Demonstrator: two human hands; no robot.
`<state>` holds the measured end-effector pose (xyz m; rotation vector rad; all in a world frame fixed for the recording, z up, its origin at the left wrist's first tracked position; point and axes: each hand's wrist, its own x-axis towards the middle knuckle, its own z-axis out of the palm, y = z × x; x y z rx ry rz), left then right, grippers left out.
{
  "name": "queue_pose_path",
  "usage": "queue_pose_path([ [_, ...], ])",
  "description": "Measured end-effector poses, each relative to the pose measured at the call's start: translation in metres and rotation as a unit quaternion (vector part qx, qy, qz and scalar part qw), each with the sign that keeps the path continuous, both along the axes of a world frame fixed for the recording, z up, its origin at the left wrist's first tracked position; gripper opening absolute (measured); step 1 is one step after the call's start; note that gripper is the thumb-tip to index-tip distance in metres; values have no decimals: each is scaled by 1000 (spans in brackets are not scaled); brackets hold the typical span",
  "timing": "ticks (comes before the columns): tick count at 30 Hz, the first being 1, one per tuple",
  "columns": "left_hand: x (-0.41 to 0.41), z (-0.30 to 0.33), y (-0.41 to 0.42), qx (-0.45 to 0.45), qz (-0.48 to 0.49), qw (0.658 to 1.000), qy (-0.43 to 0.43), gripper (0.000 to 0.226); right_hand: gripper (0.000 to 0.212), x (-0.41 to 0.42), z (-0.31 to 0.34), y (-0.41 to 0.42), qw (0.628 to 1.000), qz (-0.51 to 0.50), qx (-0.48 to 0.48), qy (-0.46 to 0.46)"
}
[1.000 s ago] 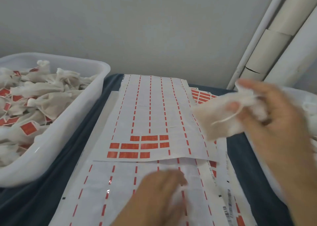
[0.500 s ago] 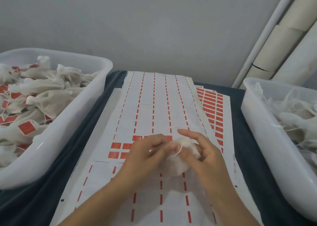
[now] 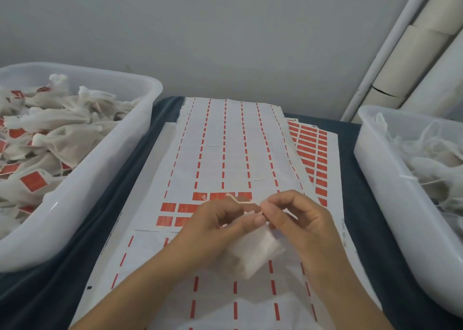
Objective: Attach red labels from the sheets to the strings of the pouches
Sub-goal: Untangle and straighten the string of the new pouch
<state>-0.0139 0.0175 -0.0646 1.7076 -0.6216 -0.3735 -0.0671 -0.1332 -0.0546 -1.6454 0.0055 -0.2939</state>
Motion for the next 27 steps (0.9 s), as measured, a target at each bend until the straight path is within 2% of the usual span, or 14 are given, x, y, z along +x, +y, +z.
queue_pose_path([
  [3, -1, 5, 3, -25, -39, 997, 68, 33, 6, 0, 0, 1, 1000, 14, -1, 2],
  [5, -3, 5, 4, -14, -63, 995, 81, 25, 6, -1, 0, -1, 1000, 10, 17, 8],
  [9, -6, 8, -2, 33, -108, 994, 3, 12, 13, -3, -2, -7, 994, -55, 90, 8],
  [11, -6, 9, -4, 45, -107, 992, -43, 13, 10, -3, 0, -6, 992, -50, 112, 9],
  [13, -8, 7, -5, 38, -49, 996, -68, 10, 7, -2, 2, -4, 990, -32, 140, 5],
  [16, -10, 3, 1, -30, 108, 988, -108, 23, 8, -2, 4, -6, 989, -33, 141, -18],
  [17, -10, 4, 5, -64, 105, 989, -85, 27, 9, -2, 6, -7, 991, -34, 129, -24],
  [18, -11, 6, 8, -81, 52, 995, -25, 35, 10, -2, 6, -6, 992, -31, 120, -31],
  [19, -13, 11, 9, -76, -41, 994, 62, 46, 10, -3, 8, -5, 992, -25, 116, -37],
  [21, -14, 15, 7, -20, -203, 955, 214, 69, 12, -6, 10, -3, 993, -9, 106, -49],
  [22, -12, 14, 6, 0, -232, 938, 258, 77, 12, -7, 11, -2, 994, 1, 96, -56],
  [24, -6, 14, 4, -9, -208, 929, 305, 76, 9, -11, 14, 1, 994, 37, 79, -73],
  [27, -2, 15, 8, -61, -145, 942, 295, 59, 6, -14, 17, 5, 988, 108, 39, -104],
])
